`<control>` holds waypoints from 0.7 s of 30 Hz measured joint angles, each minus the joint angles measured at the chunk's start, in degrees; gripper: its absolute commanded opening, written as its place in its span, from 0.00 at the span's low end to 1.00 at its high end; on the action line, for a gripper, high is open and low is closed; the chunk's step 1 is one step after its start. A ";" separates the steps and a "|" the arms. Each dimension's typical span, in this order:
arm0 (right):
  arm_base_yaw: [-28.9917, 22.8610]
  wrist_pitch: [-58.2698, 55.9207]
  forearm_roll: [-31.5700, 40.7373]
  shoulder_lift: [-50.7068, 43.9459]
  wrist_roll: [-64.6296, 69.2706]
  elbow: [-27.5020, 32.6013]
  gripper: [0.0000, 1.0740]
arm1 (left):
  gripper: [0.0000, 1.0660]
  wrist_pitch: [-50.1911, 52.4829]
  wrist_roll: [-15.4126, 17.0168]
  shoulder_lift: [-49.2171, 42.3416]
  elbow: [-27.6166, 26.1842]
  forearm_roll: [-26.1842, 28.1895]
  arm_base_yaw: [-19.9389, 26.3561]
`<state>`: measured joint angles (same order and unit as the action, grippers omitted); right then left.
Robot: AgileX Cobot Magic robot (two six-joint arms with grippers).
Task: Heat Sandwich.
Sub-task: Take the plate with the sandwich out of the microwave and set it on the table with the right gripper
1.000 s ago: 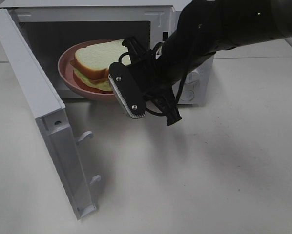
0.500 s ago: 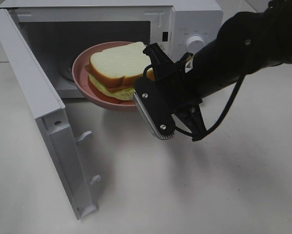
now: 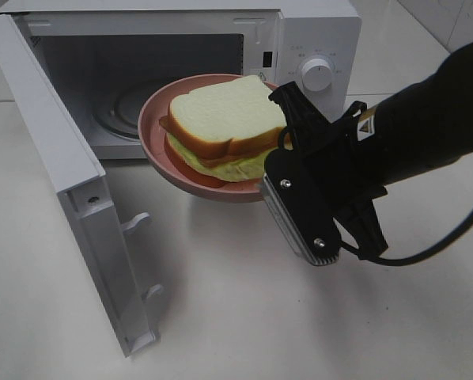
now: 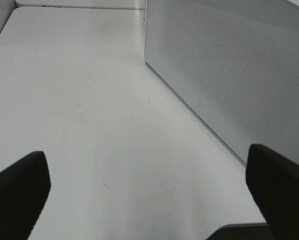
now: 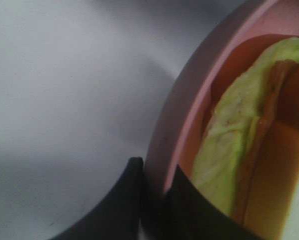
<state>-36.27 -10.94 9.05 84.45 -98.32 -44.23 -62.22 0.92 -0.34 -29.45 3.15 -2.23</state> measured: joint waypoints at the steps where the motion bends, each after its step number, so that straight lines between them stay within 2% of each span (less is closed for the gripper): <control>1: 0.00 0.00 0.00 -0.80 0.06 0.63 0.00 | 0.94 0.00 0.00 0.00 0.00 0.00 0.00; 8: 0.00 -0.74 -0.69 -7.79 0.23 5.96 0.00 | 0.94 0.00 0.00 0.00 0.00 0.00 0.00; 15: 0.00 -1.55 -1.95 -12.89 3.09 8.88 0.00 | 0.94 0.00 0.00 0.00 0.00 0.00 0.00; 21: 0.00 -5.61 -5.79 -18.68 6.47 11.17 0.00 | 0.94 0.00 0.00 0.00 0.00 0.00 0.00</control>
<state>-36.27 -16.56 3.27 65.78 -91.85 -33.06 -62.22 0.92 -0.34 -29.45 3.15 -2.23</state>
